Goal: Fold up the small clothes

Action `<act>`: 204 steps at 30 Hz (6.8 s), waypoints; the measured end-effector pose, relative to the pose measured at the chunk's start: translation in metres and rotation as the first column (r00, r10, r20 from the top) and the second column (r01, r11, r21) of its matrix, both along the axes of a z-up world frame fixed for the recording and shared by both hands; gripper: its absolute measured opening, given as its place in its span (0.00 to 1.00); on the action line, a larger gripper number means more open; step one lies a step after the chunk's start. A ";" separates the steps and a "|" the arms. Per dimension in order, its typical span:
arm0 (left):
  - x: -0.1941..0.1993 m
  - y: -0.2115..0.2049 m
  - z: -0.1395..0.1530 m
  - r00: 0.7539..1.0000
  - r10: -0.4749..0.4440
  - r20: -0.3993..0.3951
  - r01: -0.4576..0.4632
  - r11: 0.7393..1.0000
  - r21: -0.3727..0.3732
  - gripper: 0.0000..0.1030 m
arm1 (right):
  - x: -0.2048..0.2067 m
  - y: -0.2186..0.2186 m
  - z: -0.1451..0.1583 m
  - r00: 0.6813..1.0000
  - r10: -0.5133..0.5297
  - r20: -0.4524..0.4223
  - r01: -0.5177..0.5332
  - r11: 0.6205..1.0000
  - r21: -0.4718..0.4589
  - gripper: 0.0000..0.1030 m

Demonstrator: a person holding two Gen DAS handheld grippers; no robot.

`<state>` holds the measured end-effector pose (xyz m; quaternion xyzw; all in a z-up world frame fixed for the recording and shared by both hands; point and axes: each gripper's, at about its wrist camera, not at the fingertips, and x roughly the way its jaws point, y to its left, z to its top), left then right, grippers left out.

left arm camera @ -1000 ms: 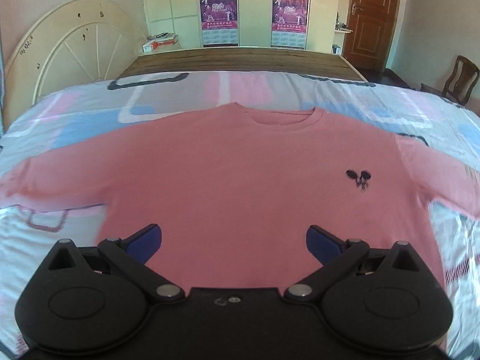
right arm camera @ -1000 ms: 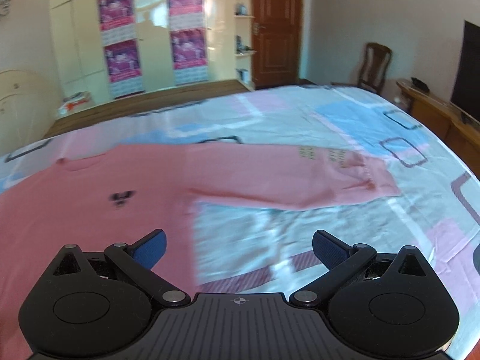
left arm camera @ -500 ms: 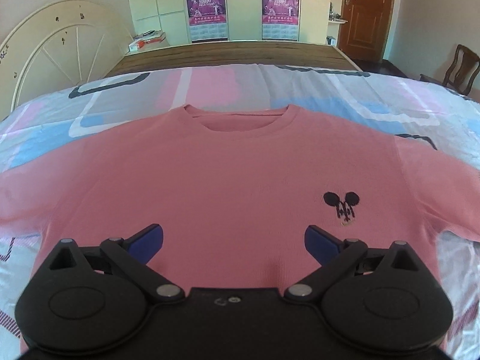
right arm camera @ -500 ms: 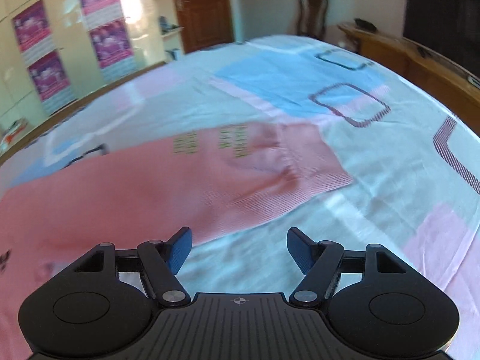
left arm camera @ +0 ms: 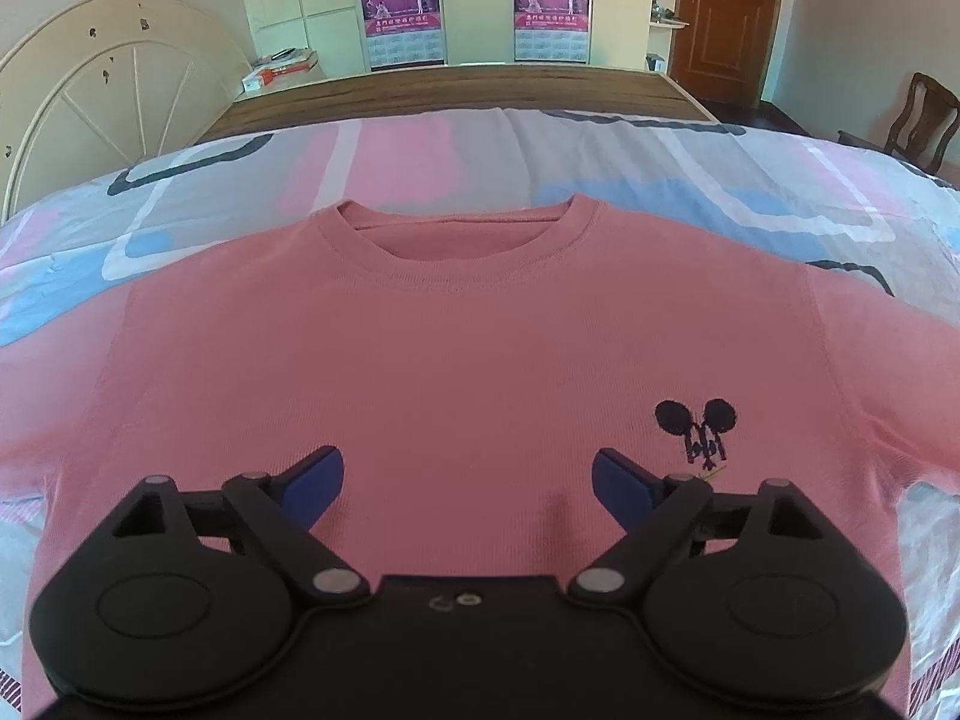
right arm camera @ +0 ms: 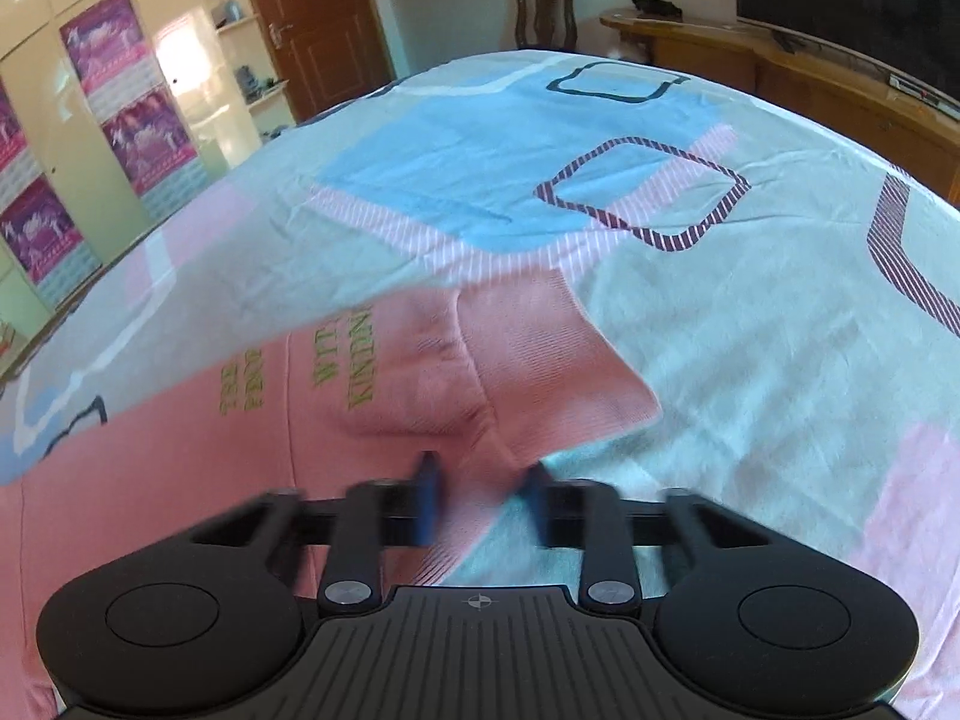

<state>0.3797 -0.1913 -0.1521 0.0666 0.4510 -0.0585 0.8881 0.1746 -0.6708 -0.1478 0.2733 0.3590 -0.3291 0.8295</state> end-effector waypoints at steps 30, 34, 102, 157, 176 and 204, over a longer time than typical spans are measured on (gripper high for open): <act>0.004 0.109 0.020 0.986 0.165 -0.008 -0.165 0.983 -0.082 0.80 | 0.153 0.387 0.042 0.548 0.823 0.149 -0.827 0.560 -0.055 0.12; 0.012 0.102 0.012 0.994 0.084 -0.070 -0.097 0.976 -0.197 0.83 | 0.146 0.395 0.028 0.535 0.832 0.142 -0.840 0.543 -0.017 0.58; 0.073 0.123 -0.035 0.991 0.106 0.079 -0.087 0.973 -0.216 0.62 | 0.215 0.233 0.002 0.835 0.547 0.056 -0.549 0.836 0.015 0.29; 0.025 0.234 0.004 0.983 0.184 0.018 -0.181 0.975 -0.125 0.81 | 0.159 0.457 0.034 0.581 0.814 0.013 -0.806 0.578 -0.125 0.38; -0.004 0.477 -0.006 0.757 0.651 -0.057 -0.648 0.736 -0.192 0.84 | 0.191 0.554 0.022 0.496 0.868 0.015 -0.862 0.494 -0.112 0.46; 0.027 0.525 0.004 0.664 0.738 0.123 -0.633 0.641 -0.433 0.06 | 0.212 0.543 0.009 0.577 0.817 0.018 -0.808 0.573 -0.137 0.46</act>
